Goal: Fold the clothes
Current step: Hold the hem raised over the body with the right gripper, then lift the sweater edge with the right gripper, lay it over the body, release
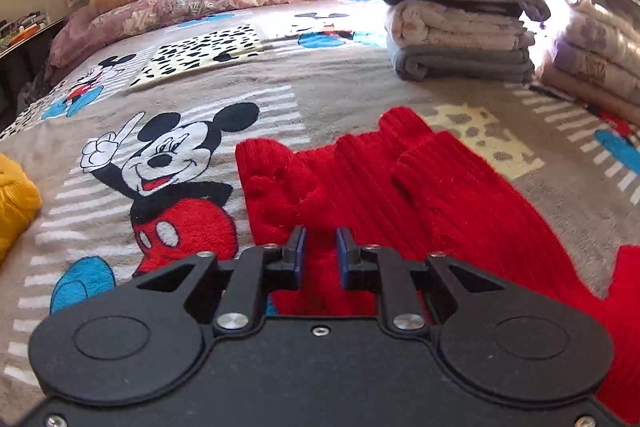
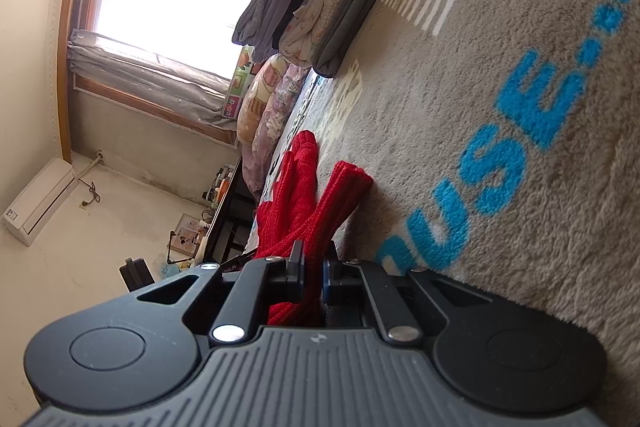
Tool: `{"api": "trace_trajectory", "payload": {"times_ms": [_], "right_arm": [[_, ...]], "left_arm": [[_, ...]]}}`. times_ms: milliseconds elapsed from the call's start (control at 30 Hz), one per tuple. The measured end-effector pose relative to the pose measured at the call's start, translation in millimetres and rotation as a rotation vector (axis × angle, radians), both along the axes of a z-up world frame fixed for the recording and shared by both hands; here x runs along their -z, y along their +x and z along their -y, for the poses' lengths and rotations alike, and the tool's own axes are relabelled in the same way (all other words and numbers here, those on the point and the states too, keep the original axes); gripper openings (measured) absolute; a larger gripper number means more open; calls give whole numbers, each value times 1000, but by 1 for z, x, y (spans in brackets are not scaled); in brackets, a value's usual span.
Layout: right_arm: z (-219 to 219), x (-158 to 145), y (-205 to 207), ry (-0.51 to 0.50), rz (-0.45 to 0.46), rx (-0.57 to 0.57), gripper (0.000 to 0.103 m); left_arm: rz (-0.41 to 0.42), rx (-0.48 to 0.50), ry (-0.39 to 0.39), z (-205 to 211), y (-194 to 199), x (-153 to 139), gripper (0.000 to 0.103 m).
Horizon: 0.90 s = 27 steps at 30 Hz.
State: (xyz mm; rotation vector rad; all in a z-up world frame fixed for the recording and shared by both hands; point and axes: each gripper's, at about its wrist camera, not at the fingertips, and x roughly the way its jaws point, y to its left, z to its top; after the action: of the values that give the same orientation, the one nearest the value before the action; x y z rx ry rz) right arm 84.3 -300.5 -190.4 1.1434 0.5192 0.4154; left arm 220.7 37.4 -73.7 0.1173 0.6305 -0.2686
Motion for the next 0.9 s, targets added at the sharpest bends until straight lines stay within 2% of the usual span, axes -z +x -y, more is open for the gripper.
{"api": "trace_trajectory", "payload": {"times_ms": [33, 133, 233, 300, 367, 500, 567, 700, 833, 867, 900], "right_arm": [[0, 0, 0, 1, 1, 0, 6], [0, 0, 0, 5, 4, -2, 6], [1, -1, -1, 9, 6, -3, 7], [1, -1, -1, 11, 8, -4, 7], [1, -1, -1, 13, 10, -5, 7], [1, -5, -2, 13, 20, -7, 10], [0, -7, -3, 12, 26, -7, 14], [0, -19, -6, 19, 46, -1, 14], [0, -31, -9, 27, 62, 6, 14], [-1, -35, -9, 22, 63, 9, 14], [-2, -38, -10, 18, 64, 12, 14]], "left_arm": [[35, -7, 10, -2, -15, -10, 14], [70, -33, 17, -9, -58, -23, 14], [77, -56, 59, -9, -101, -21, 15], [68, -59, 47, -9, -120, -14, 15], [38, -40, 26, -6, -127, -3, 15], [-56, -19, -39, -1, -109, 32, 14], [-44, -24, -65, -3, -117, 25, 15], [30, -45, -174, -23, -138, -8, 15], [-19, -53, -251, -29, -142, 2, 15], [-39, -31, -230, -23, -143, 12, 16], [-57, -5, -204, -15, -145, 22, 21]]}}
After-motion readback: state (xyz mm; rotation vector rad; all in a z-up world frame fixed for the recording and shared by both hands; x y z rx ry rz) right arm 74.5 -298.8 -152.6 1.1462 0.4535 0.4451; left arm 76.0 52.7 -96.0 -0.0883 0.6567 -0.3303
